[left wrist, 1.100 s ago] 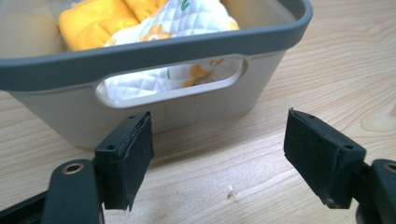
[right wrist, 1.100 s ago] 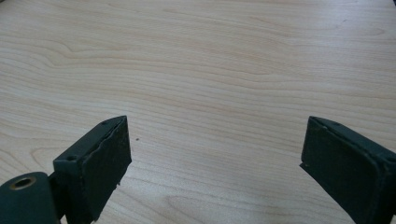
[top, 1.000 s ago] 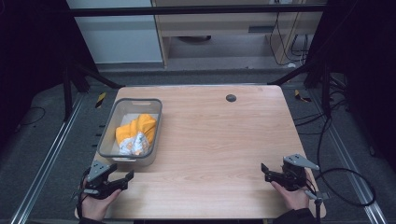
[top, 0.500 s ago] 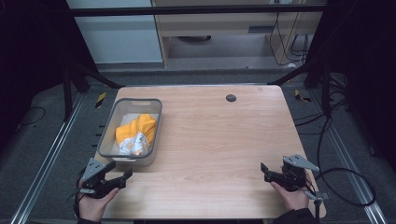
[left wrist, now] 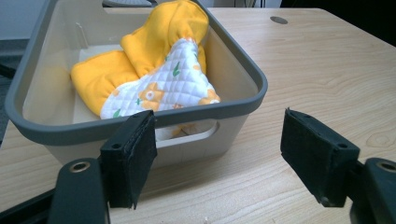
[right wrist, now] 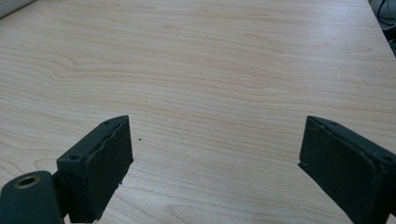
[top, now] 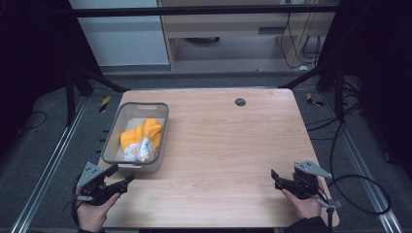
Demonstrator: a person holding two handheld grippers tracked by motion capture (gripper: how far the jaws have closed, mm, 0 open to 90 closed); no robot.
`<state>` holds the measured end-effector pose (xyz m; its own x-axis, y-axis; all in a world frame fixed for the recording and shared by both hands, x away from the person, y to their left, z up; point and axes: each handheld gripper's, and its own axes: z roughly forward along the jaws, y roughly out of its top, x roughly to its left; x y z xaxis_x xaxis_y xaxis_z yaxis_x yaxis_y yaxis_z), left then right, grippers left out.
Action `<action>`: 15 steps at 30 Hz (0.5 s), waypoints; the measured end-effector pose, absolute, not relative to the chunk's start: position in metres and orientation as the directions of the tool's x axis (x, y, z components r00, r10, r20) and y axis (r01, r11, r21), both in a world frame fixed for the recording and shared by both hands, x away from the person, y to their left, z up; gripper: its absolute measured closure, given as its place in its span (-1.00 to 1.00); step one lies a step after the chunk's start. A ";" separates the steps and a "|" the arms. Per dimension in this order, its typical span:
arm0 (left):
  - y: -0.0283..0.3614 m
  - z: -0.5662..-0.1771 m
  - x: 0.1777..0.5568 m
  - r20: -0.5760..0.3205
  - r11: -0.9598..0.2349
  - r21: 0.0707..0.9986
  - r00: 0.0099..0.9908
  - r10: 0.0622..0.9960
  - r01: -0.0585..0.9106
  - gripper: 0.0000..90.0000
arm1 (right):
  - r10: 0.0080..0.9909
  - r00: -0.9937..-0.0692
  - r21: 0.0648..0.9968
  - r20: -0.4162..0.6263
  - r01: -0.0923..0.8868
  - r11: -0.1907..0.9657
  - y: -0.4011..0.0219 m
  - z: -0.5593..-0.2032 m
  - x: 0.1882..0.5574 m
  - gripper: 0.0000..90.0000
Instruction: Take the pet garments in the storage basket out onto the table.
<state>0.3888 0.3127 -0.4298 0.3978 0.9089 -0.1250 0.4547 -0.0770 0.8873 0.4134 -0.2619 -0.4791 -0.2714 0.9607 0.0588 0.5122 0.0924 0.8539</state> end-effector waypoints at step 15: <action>0.310 -0.405 0.391 -0.089 -0.092 0.908 0.403 0.911 0.410 -0.41 | 0.960 -0.273 0.854 0.055 0.511 0.096 -0.260 -0.479 0.413 -0.79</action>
